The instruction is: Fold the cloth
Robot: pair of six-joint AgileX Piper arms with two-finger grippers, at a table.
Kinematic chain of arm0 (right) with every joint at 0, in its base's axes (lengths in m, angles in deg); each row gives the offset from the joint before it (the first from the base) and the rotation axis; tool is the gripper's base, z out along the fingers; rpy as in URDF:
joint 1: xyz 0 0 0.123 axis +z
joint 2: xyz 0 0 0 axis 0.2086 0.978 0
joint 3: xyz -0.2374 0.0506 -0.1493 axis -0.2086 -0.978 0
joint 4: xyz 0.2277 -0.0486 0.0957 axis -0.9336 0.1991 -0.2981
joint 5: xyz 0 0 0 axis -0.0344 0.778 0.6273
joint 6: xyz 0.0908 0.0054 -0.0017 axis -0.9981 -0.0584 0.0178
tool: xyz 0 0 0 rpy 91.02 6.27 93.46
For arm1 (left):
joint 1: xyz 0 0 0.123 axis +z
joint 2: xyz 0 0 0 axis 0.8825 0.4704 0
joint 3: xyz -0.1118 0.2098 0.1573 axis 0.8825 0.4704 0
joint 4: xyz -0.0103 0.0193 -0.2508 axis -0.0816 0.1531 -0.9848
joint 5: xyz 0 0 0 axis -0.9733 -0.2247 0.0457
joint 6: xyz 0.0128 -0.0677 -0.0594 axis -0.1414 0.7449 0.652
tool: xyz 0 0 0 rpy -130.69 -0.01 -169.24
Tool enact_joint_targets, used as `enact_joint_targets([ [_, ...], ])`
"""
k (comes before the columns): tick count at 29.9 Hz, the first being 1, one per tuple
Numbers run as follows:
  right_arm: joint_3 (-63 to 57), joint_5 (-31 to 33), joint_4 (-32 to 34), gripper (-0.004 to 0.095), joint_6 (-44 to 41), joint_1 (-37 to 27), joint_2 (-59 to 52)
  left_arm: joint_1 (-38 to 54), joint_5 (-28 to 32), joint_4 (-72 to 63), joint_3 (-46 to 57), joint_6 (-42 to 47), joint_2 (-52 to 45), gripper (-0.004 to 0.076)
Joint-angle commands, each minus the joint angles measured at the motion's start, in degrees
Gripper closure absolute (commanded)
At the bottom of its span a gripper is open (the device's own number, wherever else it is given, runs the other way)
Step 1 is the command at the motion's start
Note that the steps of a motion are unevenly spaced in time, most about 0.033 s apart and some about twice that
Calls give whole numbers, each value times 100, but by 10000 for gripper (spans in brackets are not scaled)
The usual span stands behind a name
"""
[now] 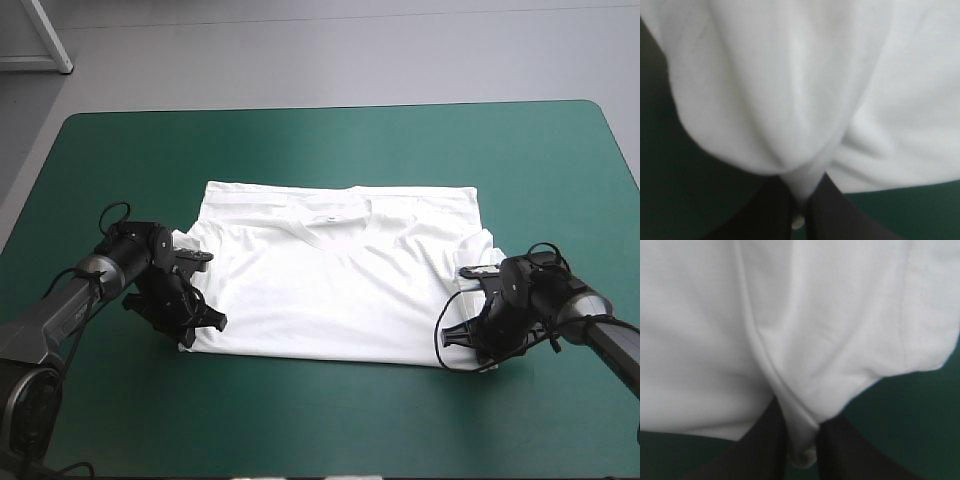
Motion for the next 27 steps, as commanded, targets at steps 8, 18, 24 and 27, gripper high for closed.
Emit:
enact_joint_targets([
  [8,1101,176,-290,923,123,29,-381,-27,-203,25,-1147,22,-170,733],
  [18,2866,-389,1471,927,-421,-4,-134,40,-153,369,-3186,45,83,733],
  [24,3411,-1444,2630,927,-1090,-125,513,325,18,268,-4572,58,882,733],
  [27,3529,-1904,2653,927,-1240,-303,880,448,43,206,-5113,58,1356,733],
])
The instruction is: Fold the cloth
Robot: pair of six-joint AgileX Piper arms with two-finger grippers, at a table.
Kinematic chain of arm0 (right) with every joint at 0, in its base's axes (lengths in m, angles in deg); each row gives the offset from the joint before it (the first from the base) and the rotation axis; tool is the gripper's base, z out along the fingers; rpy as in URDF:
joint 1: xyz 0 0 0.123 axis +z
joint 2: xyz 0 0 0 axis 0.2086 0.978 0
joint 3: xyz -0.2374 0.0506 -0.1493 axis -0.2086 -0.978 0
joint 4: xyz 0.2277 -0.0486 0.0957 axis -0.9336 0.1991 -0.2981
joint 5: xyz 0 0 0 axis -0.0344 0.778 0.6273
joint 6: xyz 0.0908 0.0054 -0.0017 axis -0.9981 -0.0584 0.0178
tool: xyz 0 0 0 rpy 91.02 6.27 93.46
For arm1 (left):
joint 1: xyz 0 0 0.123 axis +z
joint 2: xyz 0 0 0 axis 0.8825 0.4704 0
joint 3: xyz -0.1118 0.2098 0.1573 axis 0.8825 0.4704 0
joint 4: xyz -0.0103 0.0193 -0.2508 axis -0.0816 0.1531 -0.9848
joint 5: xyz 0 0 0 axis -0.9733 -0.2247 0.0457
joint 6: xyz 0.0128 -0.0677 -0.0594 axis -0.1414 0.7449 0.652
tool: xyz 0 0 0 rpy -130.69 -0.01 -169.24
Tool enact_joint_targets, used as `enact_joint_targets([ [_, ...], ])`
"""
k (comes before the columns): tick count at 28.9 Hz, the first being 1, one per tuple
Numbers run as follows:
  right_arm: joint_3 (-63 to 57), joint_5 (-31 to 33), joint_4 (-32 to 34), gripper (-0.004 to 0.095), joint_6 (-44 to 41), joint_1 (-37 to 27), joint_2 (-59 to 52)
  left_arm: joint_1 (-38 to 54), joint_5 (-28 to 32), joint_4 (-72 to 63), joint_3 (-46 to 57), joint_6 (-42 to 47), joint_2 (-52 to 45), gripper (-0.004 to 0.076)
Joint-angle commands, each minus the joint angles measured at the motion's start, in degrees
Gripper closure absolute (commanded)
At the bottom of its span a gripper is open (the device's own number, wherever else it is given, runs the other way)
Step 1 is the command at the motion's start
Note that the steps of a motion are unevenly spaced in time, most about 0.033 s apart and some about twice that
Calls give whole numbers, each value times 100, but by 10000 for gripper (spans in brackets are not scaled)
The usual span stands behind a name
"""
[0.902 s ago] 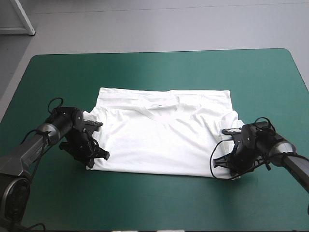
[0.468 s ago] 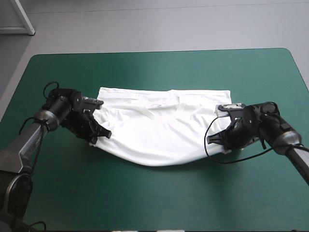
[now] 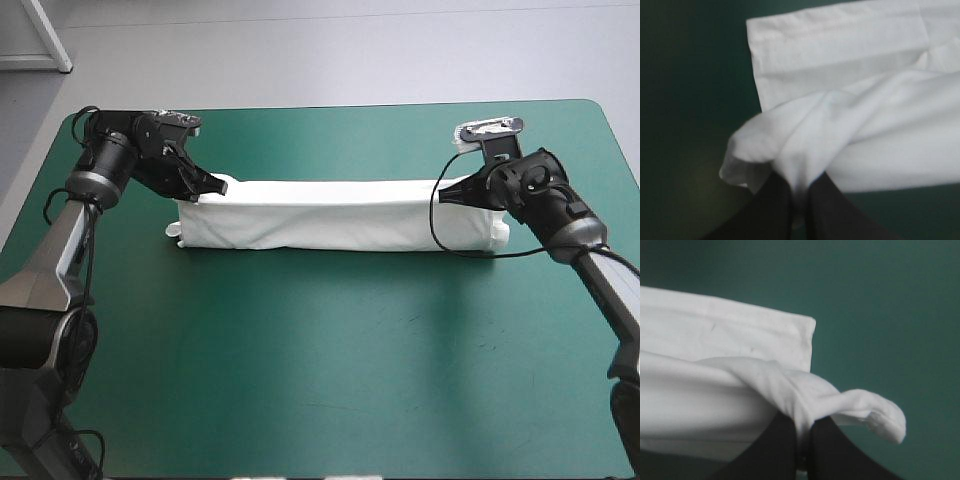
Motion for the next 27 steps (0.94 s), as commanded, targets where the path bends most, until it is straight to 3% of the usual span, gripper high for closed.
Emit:
enact_joint_targets([
  [1,306,-758,323,927,-192,-234,202,119,235,-41,-722,62,234,733],
  [11,318,-1803,215,927,-605,-281,1275,157,1113,-63,-987,129,1315,733],
  [14,328,-1882,-160,879,-501,-281,1377,157,1222,-159,-987,174,1486,727],
  [17,376,-1830,-596,638,-210,-281,1364,157,1195,-476,-987,164,1526,625],
  [19,474,-1662,-754,385,-168,-281,1326,157,1168,-541,-987,164,1526,485],
  [22,624,-1399,-706,83,-170,-281,1175,157,972,-537,-1169,164,1515,281],
  [24,708,-1312,-618,4,-170,-281,978,157,710,-467,-1420,164,1515,197],
  [27,735,-1225,-468,10,-170,-281,455,157,81,-190,-2139,174,1515,195],
])
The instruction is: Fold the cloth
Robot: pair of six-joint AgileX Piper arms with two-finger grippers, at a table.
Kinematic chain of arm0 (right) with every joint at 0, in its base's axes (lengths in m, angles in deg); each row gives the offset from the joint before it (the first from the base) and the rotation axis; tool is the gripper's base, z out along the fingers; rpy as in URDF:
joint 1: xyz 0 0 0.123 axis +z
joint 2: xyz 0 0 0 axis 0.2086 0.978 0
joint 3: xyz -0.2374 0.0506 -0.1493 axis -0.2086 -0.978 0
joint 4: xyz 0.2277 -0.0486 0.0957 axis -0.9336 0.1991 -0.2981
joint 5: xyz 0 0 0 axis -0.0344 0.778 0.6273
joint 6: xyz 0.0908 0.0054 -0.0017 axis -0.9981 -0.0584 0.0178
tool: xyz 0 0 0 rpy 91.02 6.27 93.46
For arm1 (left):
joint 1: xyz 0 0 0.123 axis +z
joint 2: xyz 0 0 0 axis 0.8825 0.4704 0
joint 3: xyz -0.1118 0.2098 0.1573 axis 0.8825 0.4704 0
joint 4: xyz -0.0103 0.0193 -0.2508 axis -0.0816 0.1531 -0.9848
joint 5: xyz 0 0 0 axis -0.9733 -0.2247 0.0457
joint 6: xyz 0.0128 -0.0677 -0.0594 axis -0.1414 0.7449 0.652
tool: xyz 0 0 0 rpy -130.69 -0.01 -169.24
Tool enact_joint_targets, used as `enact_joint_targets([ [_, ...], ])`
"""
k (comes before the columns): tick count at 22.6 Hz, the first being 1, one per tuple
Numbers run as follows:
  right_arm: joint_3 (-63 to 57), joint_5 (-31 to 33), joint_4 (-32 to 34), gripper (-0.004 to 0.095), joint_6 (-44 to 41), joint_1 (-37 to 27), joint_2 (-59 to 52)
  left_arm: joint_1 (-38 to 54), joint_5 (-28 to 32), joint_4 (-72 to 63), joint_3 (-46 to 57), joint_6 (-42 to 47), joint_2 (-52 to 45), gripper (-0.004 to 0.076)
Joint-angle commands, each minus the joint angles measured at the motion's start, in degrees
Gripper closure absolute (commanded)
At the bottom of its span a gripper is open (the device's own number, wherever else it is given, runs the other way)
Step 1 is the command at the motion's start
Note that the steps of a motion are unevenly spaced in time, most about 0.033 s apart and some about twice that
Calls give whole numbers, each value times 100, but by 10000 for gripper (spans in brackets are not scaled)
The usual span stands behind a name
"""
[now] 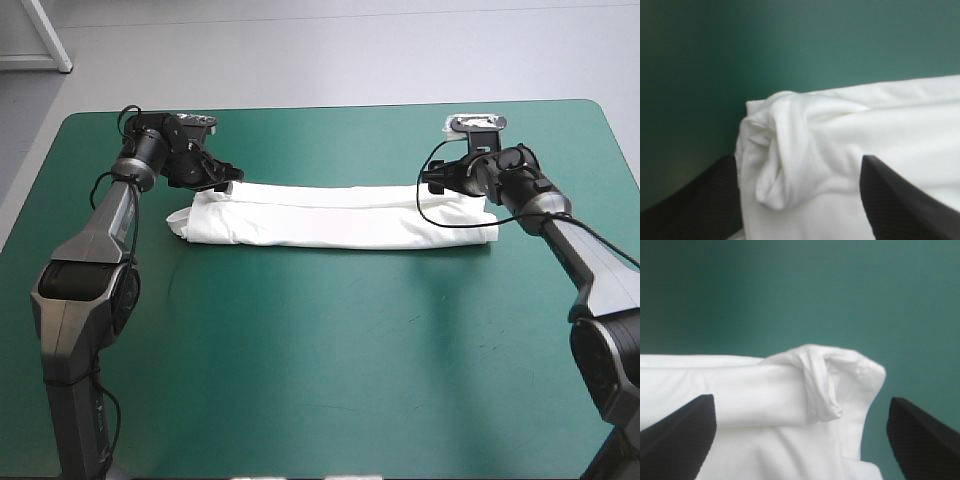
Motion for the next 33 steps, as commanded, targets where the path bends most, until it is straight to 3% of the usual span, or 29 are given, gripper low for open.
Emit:
enact_joint_targets([
  [1,222,10,241,10,51,-93,-931,7,-689,146,-1030,162,-401,203],
  [4,222,343,183,18,82,-237,-1191,7,-1079,-157,-1531,397,-416,240],
  [7,222,748,-104,33,392,-432,-1307,-92,-1067,-908,-1555,342,-494,358],
  [8,222,964,-477,32,712,-619,-1307,-262,-1067,-1107,-1510,332,-494,487],
  [9,222,1052,-683,32,872,-703,-1307,-361,-1067,-1107,-1467,332,-494,545],
  [11,199,1178,-1526,32,1456,-1033,-1307,-719,-989,-1107,-1287,202,-494,732],
  [12,185,1281,-2133,32,1839,-1240,-1307,-995,-718,-1107,-1103,161,-494,733],
  [16,185,1753,-2719,32,2378,-1581,-1239,-1598,196,-1107,-598,174,-435,733],
  [24,185,2005,-3716,32,3012,-1643,-409,-1886,158,-916,-586,359,565,733],
  [33,325,1438,-3768,32,3035,-1643,438,-2099,38,-891,-586,371,820,733],
])
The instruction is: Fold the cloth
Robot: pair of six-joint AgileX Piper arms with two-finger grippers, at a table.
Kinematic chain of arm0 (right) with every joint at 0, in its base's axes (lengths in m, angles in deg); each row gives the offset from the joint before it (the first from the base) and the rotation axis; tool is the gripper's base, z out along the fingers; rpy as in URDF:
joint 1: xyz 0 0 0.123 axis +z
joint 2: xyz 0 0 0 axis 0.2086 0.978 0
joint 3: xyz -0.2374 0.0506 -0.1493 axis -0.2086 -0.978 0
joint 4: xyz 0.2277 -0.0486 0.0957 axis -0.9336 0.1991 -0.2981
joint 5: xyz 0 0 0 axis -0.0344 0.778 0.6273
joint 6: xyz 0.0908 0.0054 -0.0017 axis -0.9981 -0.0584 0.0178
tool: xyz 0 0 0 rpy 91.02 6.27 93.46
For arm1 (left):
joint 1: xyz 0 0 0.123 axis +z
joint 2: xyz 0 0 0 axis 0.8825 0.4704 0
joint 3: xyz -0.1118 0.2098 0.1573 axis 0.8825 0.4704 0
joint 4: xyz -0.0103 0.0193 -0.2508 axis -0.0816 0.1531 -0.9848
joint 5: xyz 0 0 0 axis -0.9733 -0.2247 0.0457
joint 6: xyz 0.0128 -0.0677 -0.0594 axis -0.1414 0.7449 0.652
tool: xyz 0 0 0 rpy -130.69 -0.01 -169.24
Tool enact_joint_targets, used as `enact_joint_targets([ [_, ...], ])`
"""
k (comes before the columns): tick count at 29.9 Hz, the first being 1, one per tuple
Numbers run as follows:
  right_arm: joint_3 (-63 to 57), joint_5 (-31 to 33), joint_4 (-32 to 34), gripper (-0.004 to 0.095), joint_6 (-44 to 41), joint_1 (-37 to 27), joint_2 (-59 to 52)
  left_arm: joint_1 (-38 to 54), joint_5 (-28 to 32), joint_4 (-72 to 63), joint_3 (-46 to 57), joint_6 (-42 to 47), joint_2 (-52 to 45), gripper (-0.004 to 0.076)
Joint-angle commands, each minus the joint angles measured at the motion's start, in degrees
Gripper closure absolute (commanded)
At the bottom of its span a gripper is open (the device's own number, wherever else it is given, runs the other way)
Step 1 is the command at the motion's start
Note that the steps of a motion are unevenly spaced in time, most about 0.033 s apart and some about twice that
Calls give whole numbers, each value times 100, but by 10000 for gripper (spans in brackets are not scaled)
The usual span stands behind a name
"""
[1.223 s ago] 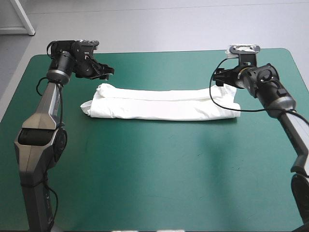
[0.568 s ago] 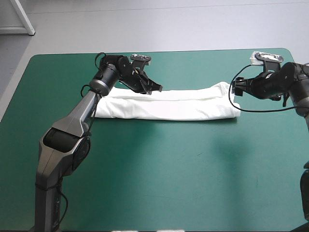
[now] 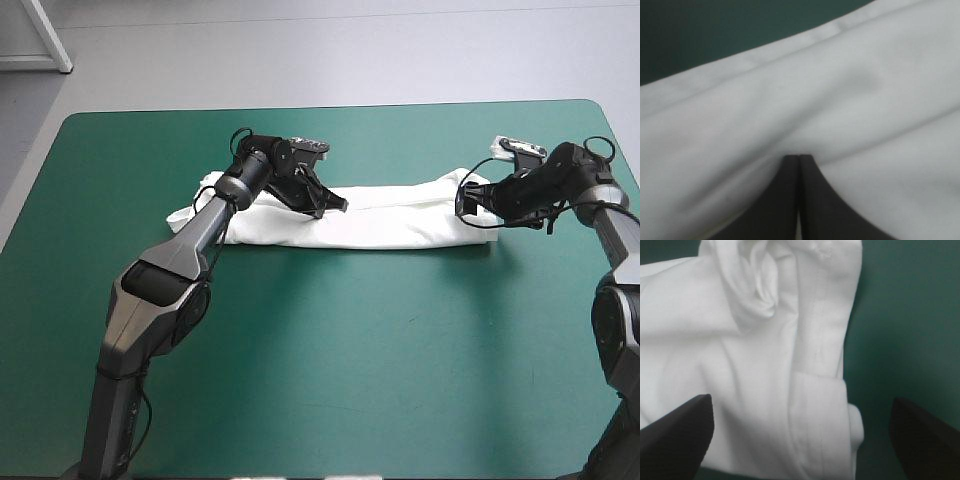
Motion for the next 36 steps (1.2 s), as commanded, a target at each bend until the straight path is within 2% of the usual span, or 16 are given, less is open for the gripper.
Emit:
enact_joint_targets([
  [1,376,-291,-209,32,70,-47,-4,-183,-22,-127,-22,60,-76,733],
  [7,1019,83,-650,36,70,-47,632,-259,25,-209,-22,69,-76,733],
  [9,1174,302,-687,65,60,-24,807,-259,51,-209,-22,69,-76,733],
  [11,1240,444,-710,138,48,17,946,-259,80,-209,-22,69,-76,733],
  [15,1250,696,-727,360,48,195,1020,-259,95,-209,-22,69,-76,733],
  [19,1250,973,-778,660,48,378,960,-248,186,-209,-22,69,-76,733],
  [22,1250,884,-806,849,48,459,889,-248,206,-209,-22,69,-76,733],
  [24,1265,750,-820,927,48,467,837,-248,206,-209,-22,69,-76,733],
  [30,1894,638,-728,923,-73,467,616,-239,230,-230,-22,69,-9,733],
  [36,3189,1398,-1035,923,-378,482,562,-239,138,-305,-22,69,134,733],
])
